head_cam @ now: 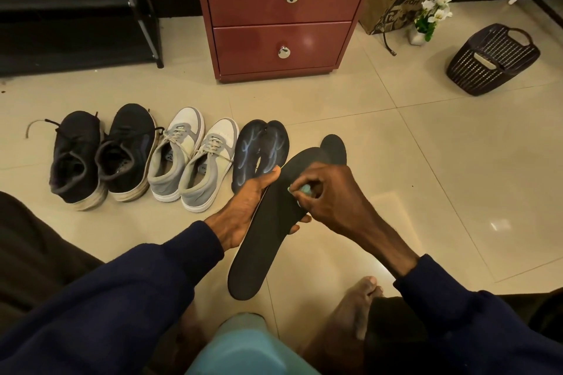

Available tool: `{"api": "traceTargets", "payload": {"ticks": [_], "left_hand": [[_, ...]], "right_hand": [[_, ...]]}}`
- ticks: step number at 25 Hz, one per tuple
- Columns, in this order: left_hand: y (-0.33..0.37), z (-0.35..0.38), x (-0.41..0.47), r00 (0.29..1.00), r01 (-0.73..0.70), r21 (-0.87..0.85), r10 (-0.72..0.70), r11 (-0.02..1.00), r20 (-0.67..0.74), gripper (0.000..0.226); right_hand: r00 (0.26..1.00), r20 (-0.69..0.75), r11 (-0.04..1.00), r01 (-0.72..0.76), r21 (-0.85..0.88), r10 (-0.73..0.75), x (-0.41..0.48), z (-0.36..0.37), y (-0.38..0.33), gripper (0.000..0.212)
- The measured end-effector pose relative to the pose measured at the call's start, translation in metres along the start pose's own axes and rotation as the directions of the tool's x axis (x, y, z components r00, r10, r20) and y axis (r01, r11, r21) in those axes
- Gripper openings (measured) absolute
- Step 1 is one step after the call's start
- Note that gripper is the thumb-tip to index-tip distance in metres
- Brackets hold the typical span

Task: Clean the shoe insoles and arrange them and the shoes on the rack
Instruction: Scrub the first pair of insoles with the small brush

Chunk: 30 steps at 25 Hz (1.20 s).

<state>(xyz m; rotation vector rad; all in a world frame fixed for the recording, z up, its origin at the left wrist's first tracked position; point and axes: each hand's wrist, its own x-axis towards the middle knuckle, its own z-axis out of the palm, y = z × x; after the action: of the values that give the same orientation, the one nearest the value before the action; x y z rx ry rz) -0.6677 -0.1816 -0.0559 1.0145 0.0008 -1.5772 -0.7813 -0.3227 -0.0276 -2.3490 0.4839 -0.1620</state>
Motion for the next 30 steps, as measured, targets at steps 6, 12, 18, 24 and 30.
{"api": "traceTargets", "payload": {"ticks": [6,12,18,24,30], "left_hand": [[0.003,-0.001,-0.002,1.0,0.002,-0.008,-0.002,1.0,0.008,0.067],[0.003,-0.001,0.0,1.0,-0.004,-0.003,0.004,1.0,0.008,0.068],[0.004,0.001,-0.001,1.0,0.011,-0.015,-0.01,1.0,0.019,0.068],[0.002,-0.001,0.001,0.999,0.008,-0.014,-0.007,1.0,0.043,0.07],[0.002,0.001,-0.001,0.999,0.014,-0.016,-0.014,1.0,0.029,0.067]], "right_hand": [[0.966,-0.234,0.967,-0.161,-0.196,0.113,0.014,-0.023,0.019,0.011],[0.996,0.006,0.989,-0.084,-0.119,0.085,0.007,-0.01,0.003,0.006],[0.963,-0.251,0.98,-0.138,-0.142,0.099,0.012,-0.015,0.017,0.011],[0.979,-0.192,0.991,-0.088,-0.103,0.067,0.014,-0.016,0.012,0.008],[0.977,-0.211,0.998,-0.047,-0.051,0.035,0.006,-0.002,0.001,0.011]]}}
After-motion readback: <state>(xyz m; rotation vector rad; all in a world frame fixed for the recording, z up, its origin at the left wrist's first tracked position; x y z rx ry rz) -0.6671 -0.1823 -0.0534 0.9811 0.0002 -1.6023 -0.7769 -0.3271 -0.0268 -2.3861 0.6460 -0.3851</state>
